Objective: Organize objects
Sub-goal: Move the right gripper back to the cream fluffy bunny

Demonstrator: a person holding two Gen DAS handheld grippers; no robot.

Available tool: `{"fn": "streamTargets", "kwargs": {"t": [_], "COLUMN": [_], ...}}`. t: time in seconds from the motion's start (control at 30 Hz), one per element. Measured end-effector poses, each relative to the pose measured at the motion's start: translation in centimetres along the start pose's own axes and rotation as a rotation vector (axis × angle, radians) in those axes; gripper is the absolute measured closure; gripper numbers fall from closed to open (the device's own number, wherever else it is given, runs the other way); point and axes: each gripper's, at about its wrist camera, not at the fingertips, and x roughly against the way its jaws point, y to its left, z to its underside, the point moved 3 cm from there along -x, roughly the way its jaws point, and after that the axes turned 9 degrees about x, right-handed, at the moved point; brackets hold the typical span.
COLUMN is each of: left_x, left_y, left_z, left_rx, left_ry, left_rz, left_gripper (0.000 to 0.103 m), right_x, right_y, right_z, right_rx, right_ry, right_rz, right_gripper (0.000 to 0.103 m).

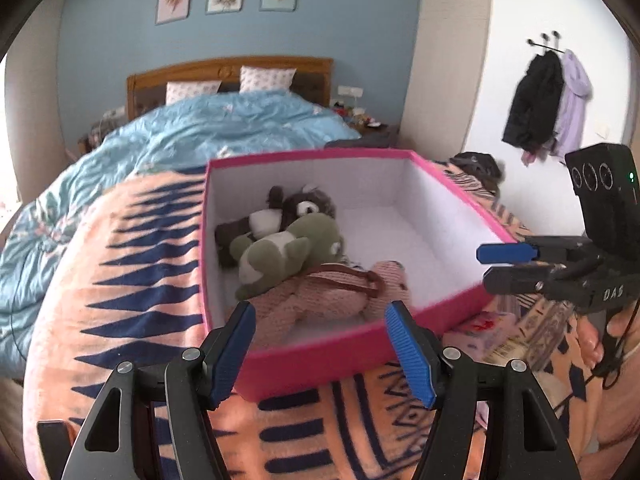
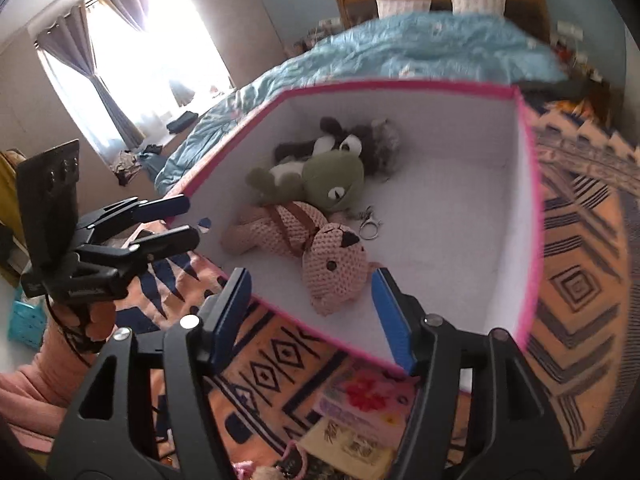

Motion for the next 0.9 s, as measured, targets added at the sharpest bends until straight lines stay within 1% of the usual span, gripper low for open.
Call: {"fn": "streamTargets", "kwargs": {"t": [0.07,0.1,0.17,0.2,0.23,0.33,0.4,0.47,0.53,0.67,0.77,0.83,0.9], "left_x": [1.3,1.8,2.4,2.6,2.6,2.7,2.6,2.6,2.3,2.0,3.1,4.4,5.7], "left_y": [-1.5,-2.2,-3.4,-4.0,-4.7,-6.4,-7.4,-8.3,-8.5,-7.5,-6.2,-5.5,-4.8], "left_z": [0.8,1.2,2.1,2.7,3.4,4.9,6.0,6.9,7.3,7.0,6.0,5.5,5.1], "left_rx": [-0.040,-0.064,-0.097,-0.115,-0.136,-0.174,-0.202,-0.230,-0.233,-0.201,-0.159,-0.140,-0.127], "left_ry": [-0.009,-0.011,-0.003,0.007,0.027,0.060,0.088,0.101,0.117,0.124,0.095,0.062,0.031], "left_rz": [0.059,0.085,0.122,0.139,0.164,0.206,0.237,0.244,0.235,0.200,0.187,0.188,0.184], "left_gripper": [0.033,0.030,0.027,0.027,0.027,0.026,0.026,0.026,0.026,0.027,0.027,0.027,0.027], "right_x": [1.8,2.6,4.0,4.6,5.0,5.3,5.4,5.3,5.2,4.4,3.3,2.2,1.3], "right_y": [0.7,1.1,1.9,2.3,2.5,3.0,3.0,3.2,3.4,5.3,5.9,5.7,5.8], "right_z": [0.7,1.2,2.3,3.0,3.8,6.4,8.2,9.8,11.3,13.7,14.7,15.2,15.6], "right_rx": [0.029,0.042,0.060,0.069,0.073,0.075,0.085,0.104,0.125,0.259,0.316,0.344,0.370], "right_ry": [-0.041,-0.057,-0.072,-0.077,-0.072,-0.028,0.020,0.072,0.115,0.206,0.258,0.298,0.332], "right_rz": [-0.004,-0.007,-0.027,-0.028,-0.026,-0.015,0.011,0.033,0.038,0.050,0.066,0.078,0.078], "right_gripper": [0.039,0.039,0.039,0.039,0.039,0.039,0.039,0.039,0.039,0.039,0.041,0.046,0.053]}}
